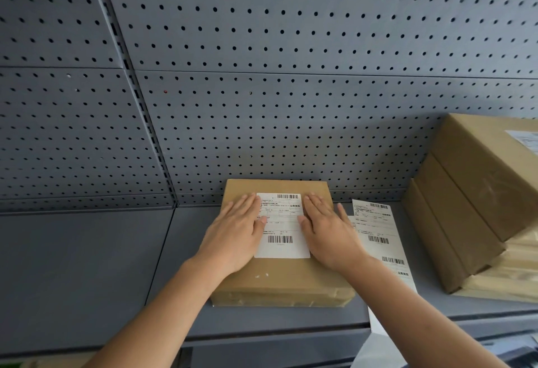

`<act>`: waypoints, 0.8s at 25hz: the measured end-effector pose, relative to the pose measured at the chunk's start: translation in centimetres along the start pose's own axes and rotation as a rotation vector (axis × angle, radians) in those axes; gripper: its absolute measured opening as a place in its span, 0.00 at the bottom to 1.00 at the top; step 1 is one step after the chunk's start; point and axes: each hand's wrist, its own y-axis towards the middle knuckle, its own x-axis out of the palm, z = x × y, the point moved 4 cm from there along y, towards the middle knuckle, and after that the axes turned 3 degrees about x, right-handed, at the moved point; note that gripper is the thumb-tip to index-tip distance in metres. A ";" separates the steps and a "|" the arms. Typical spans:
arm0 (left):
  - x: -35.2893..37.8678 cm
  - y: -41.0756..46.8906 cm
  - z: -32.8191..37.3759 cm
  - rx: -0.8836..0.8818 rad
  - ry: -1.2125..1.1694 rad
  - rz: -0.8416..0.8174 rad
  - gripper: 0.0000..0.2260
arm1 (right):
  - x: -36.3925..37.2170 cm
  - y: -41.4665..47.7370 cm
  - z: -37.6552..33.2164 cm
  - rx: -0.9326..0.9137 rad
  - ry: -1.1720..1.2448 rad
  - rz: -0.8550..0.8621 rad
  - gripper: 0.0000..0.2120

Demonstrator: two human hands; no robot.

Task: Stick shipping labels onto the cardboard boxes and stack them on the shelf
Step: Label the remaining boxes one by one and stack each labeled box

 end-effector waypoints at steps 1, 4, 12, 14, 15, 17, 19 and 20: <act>-0.1 -0.6 0.7 0.036 -0.007 0.003 0.26 | -0.2 -0.6 -0.7 -0.043 0.014 0.022 0.27; 0.4 -2.2 2.0 0.124 0.029 -0.033 0.26 | 0.1 -2.8 -3.0 -0.168 0.023 0.001 0.25; 1.1 -3.4 1.8 0.069 0.085 -0.070 0.26 | 1.9 -4.3 -2.7 -0.171 -0.085 -0.040 0.37; 1.0 -4.1 1.2 0.024 0.088 -0.083 0.27 | 1.6 -4.6 -1.5 -0.122 -0.083 -0.026 0.34; 0.9 -4.4 0.7 0.001 0.088 -0.088 0.27 | 1.3 -4.7 -0.9 -0.090 -0.077 -0.027 0.31; 0.6 -5.0 -0.3 -0.044 0.081 -0.090 0.27 | 1.0 -5.0 0.4 -0.026 -0.056 -0.038 0.29; 0.4 -5.7 -0.6 -0.061 0.066 -0.083 0.27 | 0.6 -5.6 0.8 -0.012 -0.061 -0.030 0.31; 0.3 -6.2 -0.1 -0.042 0.059 -0.080 0.27 | 0.5 -6.1 0.5 -0.039 -0.065 -0.012 0.33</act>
